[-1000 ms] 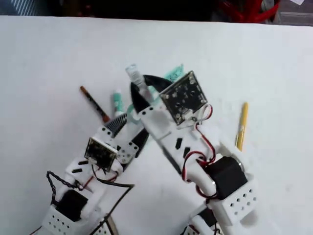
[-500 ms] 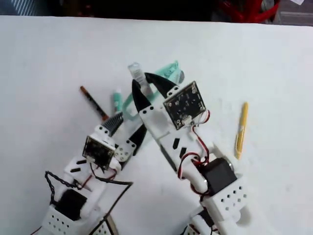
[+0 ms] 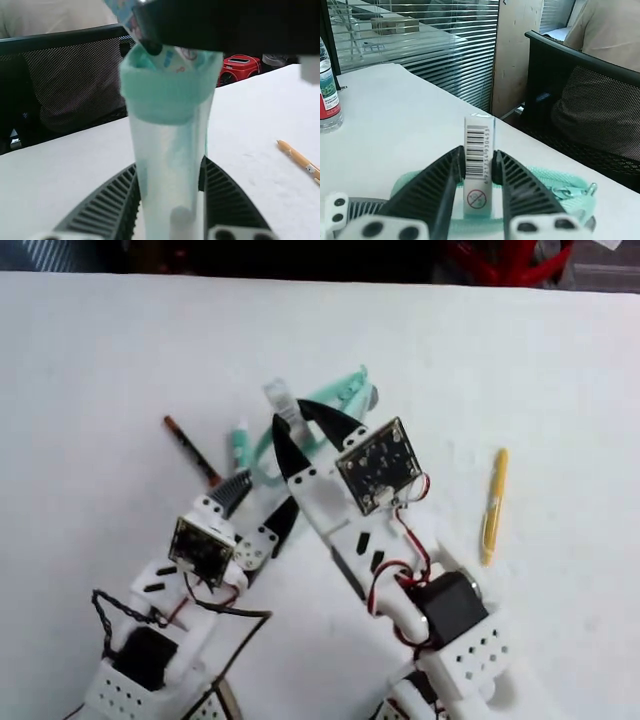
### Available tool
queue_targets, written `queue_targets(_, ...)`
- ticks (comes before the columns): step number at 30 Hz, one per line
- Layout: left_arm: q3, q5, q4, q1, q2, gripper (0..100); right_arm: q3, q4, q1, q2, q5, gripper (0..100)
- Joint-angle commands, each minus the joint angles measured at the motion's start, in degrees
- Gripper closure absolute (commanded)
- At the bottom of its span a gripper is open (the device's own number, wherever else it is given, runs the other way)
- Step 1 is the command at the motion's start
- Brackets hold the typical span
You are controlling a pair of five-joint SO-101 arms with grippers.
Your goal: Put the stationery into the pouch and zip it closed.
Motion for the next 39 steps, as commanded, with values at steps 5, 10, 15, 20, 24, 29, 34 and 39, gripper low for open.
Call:
queue_targets(5, -0.1, 0.6, -0.9, -0.1, 0.0, 82, 0.1, 8.5, 0.2, -6.1, 0.5, 77.2)
queue_targets(10, -0.1, 0.6, -0.9, -0.1, 0.0, 82, 0.1, 9.7, 1.5, -8.0, 0.5, 79.6)
queue_targets(15, -0.3, 0.6, -0.9, -0.3, 0.0, 82, 0.2, 9.6, 3.7, -8.3, 0.5, 79.5)
queue_targets(20, -0.1, 0.6, -2.5, -2.4, 0.0, 82, 0.2, 7.6, 6.6, -8.5, 0.5, 79.4)
queue_targets(24, 0.1, 0.6, -2.6, -2.4, 0.0, 82, 0.2, 6.6, 6.5, -8.6, 0.5, 79.4)
queue_targets(29, 0.2, 0.6, -2.7, -2.3, 0.0, 82, -1.1, 5.8, 5.9, -8.6, 0.1, 79.6)
queue_targets(34, 0.2, 0.6, -2.7, -2.1, 0.0, 82, -7.6, 11.0, 4.1, -8.6, 0.1, 79.6)
queue_targets(39, 0.2, 0.6, -2.7, -2.0, 0.0, 82, -9.8, 9.6, 4.5, -6.6, 0.4, 79.6)
